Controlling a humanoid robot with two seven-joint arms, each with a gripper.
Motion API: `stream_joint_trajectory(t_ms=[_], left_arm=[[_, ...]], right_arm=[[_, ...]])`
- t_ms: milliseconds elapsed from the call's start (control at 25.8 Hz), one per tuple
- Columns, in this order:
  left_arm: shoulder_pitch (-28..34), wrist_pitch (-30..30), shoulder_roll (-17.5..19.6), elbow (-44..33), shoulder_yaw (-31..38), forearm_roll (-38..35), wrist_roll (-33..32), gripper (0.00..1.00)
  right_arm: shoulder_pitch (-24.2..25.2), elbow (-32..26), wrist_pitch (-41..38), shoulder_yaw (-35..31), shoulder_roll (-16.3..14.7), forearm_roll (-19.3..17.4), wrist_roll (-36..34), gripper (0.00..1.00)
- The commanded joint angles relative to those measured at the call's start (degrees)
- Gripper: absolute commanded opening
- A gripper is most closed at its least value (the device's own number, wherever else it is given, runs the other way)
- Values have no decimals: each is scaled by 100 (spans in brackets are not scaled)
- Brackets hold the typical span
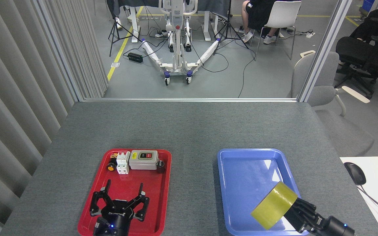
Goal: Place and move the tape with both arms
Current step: 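Lift the tape with the right gripper and carry it over the blue tray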
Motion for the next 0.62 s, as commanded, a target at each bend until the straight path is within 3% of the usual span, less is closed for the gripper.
stream_joint_trajectory(t_ms=[0, 155, 232, 348, 503, 580], left_arm=[[-3, 34, 1, 5, -120, 1, -280, 100], [6, 34, 1, -39, -225, 344, -411, 100], [6, 34, 10, -21, -243, 361, -438, 100], [6, 34, 19, -4, -243, 344, -455, 100], [-12, 34, 71, -13, -278, 344, -455, 100], [-21, 34, 71, -13, -401, 344, -455, 100]], right_arm=[[-318, 23, 1105, 57, -473, 30, 7, 23], [-802, 154, 1905, 391, -526, 30, -2, 21], [-889, 251, 2265, 558, -596, 47, -2, 11], [-1092, 400, 2846, 1024, -772, 109, 7, 4], [-1874, 1033, 3698, 1613, -921, 241, 7, 0], [-2401, 1525, 4076, 2263, -1097, 328, 7, 0]])
